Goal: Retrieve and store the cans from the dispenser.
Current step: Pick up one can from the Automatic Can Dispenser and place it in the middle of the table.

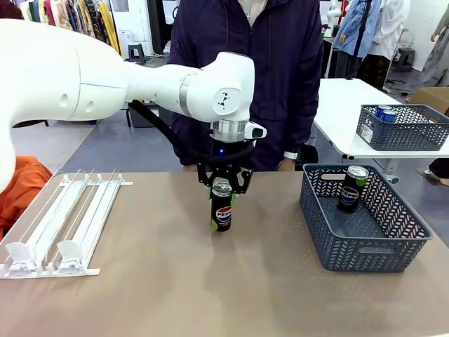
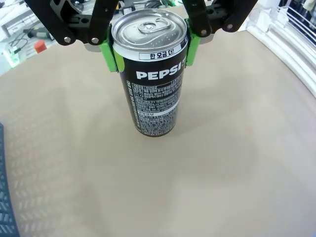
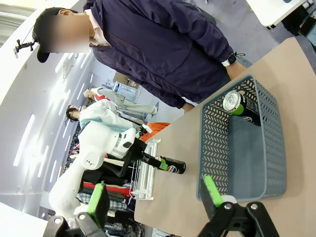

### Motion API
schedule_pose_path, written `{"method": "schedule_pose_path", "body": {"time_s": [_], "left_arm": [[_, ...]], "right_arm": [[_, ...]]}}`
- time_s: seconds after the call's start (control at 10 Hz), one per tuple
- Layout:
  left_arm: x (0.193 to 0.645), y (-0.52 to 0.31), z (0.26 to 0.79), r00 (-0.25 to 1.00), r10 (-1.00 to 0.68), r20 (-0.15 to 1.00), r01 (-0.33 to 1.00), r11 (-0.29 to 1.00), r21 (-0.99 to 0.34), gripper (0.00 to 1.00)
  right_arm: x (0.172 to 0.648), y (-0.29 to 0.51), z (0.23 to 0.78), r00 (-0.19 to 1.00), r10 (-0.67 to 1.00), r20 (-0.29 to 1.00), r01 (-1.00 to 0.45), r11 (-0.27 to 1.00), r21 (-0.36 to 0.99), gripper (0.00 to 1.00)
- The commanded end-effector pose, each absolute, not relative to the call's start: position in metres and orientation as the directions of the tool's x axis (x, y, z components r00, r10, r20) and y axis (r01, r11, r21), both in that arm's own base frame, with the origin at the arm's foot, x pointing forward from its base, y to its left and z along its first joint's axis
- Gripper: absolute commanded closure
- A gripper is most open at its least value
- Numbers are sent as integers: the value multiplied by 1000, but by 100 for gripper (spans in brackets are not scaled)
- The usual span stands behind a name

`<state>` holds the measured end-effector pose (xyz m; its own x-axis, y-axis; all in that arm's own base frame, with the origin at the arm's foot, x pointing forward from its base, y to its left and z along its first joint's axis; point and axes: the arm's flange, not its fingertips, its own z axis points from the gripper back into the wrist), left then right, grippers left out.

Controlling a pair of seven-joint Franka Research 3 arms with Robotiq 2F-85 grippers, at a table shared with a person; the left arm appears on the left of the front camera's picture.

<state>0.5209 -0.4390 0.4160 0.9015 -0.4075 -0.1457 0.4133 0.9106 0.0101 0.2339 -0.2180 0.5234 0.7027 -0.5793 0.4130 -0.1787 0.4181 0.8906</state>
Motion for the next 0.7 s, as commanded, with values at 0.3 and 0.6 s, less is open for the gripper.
{"method": "schedule_pose_path", "body": {"time_s": [0.3,0.6], "left_arm": [[516,-438,419,895,-422,-146,426,905,-6,0],[509,-432,427,890,-432,-144,432,901,-38,0]], "right_arm": [[237,-219,525,684,-583,437,-211,416,885,0],[237,-219,525,684,-583,437,-211,416,885,0]]}}
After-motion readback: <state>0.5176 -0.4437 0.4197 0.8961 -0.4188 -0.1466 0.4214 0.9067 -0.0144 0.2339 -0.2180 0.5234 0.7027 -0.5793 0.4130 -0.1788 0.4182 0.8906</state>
